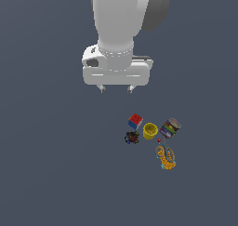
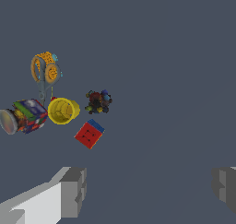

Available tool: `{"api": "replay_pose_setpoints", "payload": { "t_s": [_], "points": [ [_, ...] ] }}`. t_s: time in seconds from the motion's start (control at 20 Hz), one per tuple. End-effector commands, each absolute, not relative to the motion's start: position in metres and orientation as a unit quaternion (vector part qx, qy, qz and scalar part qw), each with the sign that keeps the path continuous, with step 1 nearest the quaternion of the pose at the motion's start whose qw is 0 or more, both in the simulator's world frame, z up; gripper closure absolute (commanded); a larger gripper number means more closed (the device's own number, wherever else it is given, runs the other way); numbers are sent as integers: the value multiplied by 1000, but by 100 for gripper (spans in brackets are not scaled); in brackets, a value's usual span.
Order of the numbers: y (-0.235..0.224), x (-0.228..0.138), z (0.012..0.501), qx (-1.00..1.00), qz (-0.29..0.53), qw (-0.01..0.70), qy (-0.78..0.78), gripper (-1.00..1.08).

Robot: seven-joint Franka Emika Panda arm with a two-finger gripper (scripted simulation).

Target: Pick up a designated object from a clutter of objects.

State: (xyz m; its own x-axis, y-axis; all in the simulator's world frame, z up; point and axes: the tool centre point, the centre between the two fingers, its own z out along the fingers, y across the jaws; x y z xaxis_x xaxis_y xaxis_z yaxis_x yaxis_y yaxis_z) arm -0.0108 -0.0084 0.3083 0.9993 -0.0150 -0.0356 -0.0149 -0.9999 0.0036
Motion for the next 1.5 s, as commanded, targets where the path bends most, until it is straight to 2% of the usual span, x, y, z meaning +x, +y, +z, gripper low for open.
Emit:
{"api": "replay_pose_setpoints", "payload": {
  "t_s": [0.0,0.6,1.05,1.45],
  "points": [
    [-8,-11,308,1000,-18,2,-7,-92],
    [-36,-12,321,999,-10,15,-28,-92],
    [-23,-6,312,999,-9,16,-44,-92],
    [8,6,291,996,-7,19,-82,-92]
  ]
}}
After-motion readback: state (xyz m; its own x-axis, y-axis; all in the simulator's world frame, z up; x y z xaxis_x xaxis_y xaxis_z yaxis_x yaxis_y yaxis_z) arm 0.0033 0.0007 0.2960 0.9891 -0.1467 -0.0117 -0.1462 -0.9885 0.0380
